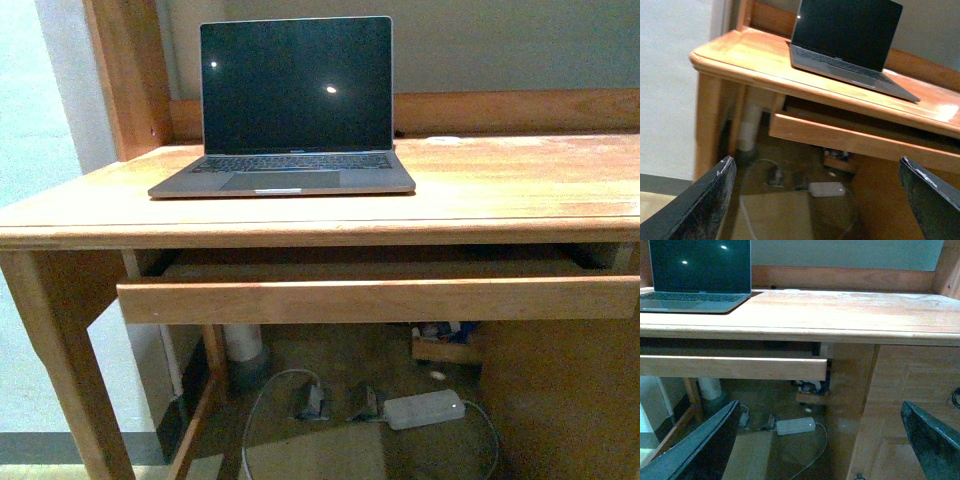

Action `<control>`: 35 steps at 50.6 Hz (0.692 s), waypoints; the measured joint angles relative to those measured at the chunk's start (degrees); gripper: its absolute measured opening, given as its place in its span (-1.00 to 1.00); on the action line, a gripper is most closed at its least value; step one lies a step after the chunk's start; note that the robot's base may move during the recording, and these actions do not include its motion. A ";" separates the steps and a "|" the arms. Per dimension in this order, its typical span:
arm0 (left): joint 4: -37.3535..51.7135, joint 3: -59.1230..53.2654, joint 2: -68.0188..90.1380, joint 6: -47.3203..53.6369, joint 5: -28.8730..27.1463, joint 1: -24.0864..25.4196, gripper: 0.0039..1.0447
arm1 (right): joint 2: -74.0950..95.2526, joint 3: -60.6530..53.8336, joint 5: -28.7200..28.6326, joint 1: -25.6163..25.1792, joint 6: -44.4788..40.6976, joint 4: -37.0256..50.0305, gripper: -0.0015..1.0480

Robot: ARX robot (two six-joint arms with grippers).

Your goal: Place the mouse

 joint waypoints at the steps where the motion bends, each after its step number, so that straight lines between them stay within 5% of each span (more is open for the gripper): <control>1: 2.60 0.04 2.84 -1.11 -0.37 -0.74 0.88 | 0.00 -0.02 0.02 0.00 0.00 0.00 0.87; 17: 45.16 14.05 55.56 -24.44 -4.66 -1.40 0.88 | 0.00 -0.02 -0.02 0.00 0.00 0.00 0.87; 23: 45.66 16.11 67.93 -26.84 -6.27 -1.40 0.88 | 0.00 -0.02 0.04 0.00 0.00 0.00 0.87; 35: 46.38 24.11 82.36 -43.39 0.81 -2.43 0.88 | 0.00 0.00 -0.02 0.00 0.02 0.00 0.87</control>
